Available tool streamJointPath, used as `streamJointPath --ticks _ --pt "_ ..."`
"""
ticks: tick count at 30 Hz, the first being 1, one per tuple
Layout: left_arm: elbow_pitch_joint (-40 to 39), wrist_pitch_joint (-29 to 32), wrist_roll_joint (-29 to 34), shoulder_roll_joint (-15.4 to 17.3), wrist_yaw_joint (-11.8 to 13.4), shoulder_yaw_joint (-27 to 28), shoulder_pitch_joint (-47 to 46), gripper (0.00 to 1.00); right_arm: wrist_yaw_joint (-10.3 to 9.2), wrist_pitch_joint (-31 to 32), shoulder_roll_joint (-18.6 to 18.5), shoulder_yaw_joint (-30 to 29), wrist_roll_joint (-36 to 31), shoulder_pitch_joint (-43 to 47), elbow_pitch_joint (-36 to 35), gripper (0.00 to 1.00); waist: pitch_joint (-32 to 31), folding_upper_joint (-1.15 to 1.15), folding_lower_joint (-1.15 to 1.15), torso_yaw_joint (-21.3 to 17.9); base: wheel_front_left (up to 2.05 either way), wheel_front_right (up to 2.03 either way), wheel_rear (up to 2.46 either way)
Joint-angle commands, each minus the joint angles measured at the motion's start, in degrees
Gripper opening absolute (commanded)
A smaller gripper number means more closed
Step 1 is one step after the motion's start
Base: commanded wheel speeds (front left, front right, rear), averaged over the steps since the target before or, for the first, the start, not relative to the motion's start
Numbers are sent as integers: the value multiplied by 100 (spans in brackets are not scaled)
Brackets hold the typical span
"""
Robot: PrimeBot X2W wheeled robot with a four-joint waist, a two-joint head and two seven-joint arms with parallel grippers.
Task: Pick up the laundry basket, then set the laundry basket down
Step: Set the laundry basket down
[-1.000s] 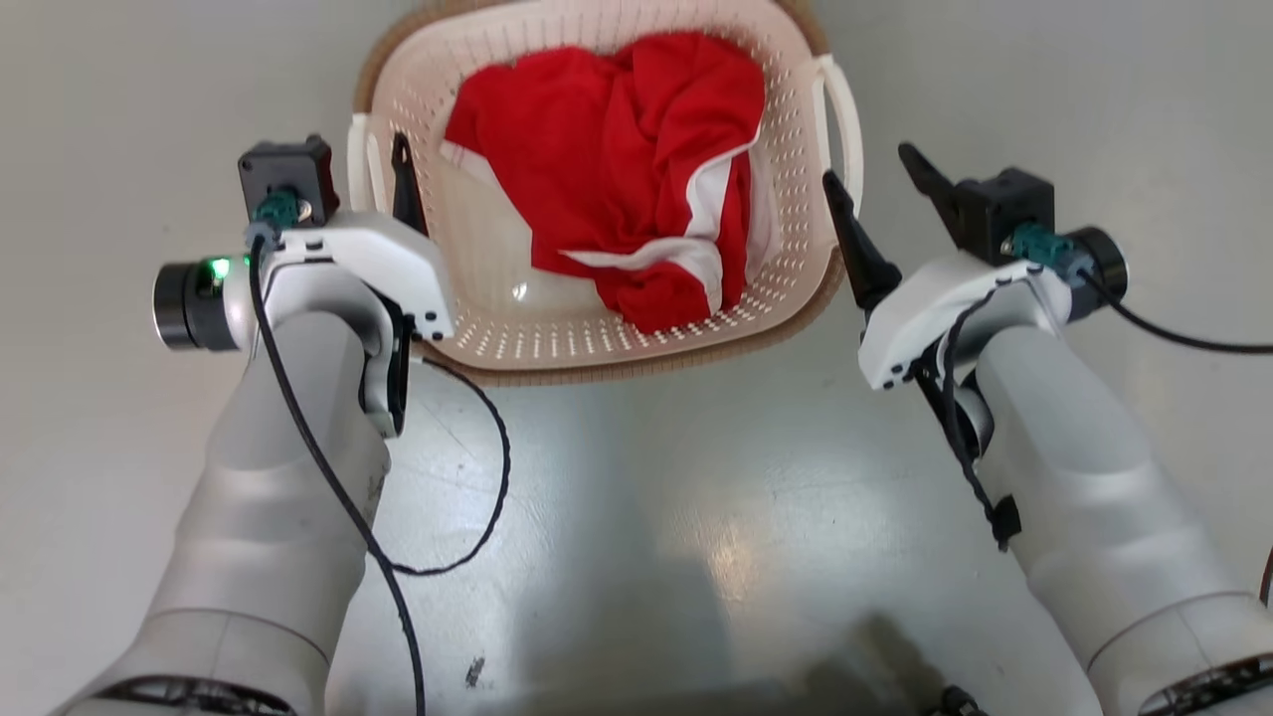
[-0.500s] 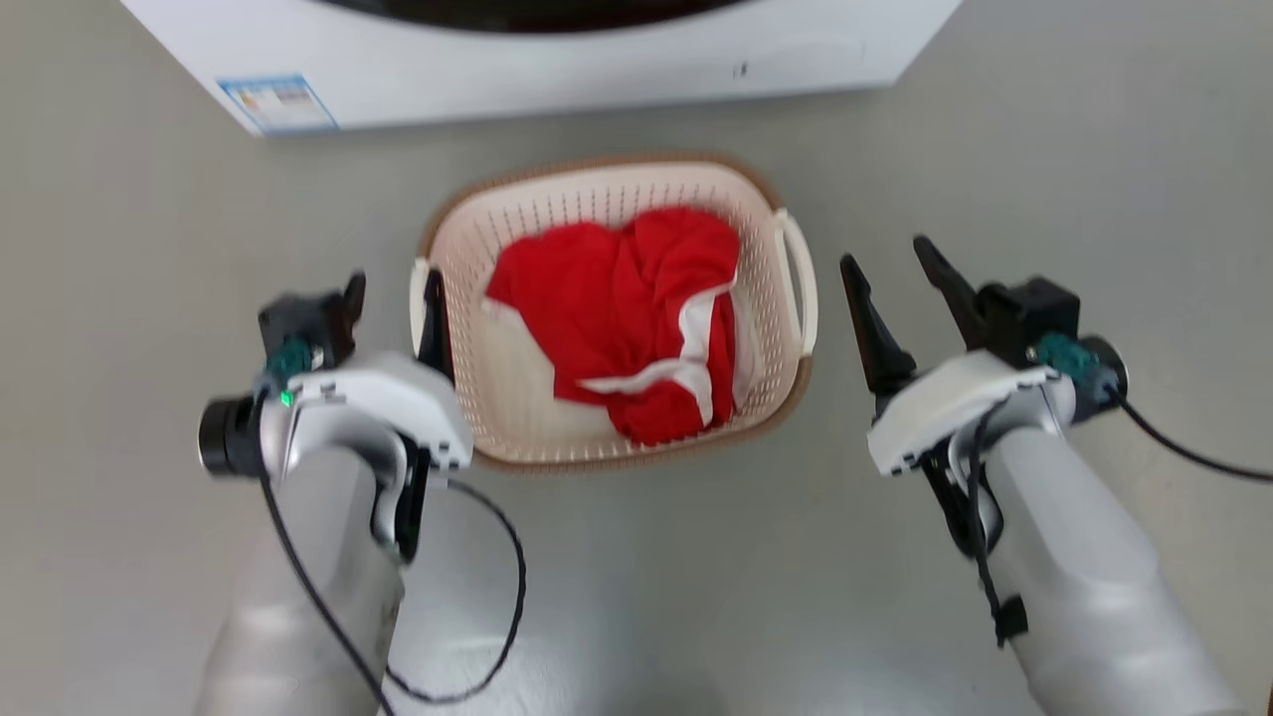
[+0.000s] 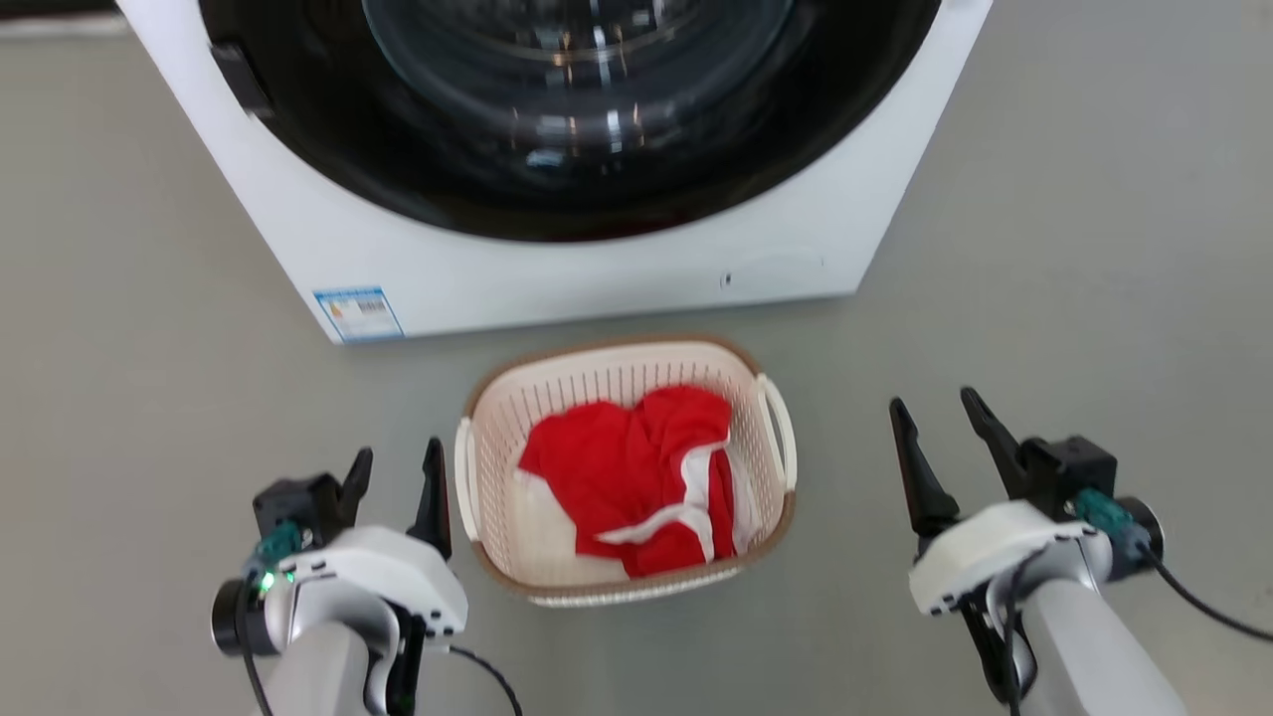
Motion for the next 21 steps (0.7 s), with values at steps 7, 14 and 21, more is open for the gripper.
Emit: streamJointPath --ticks 7,14,21 --pt "-647 -35 -186 92 11 20 599 100 35 -68 32 -199 -303 644 -749 100 -788 0 0 108 0 0 0" --pt "-1195 -35 -191 92 78 120 1198 100 35 -68 32 -377 -450 1160 -1375 100 -1174 0 0 87 0 0 0" --pt "-1719 -35 -32 92 207 410 1593 100 35 -68 32 -594 -498 1496 -1604 100 -1298 0 0 78 0 0 0"
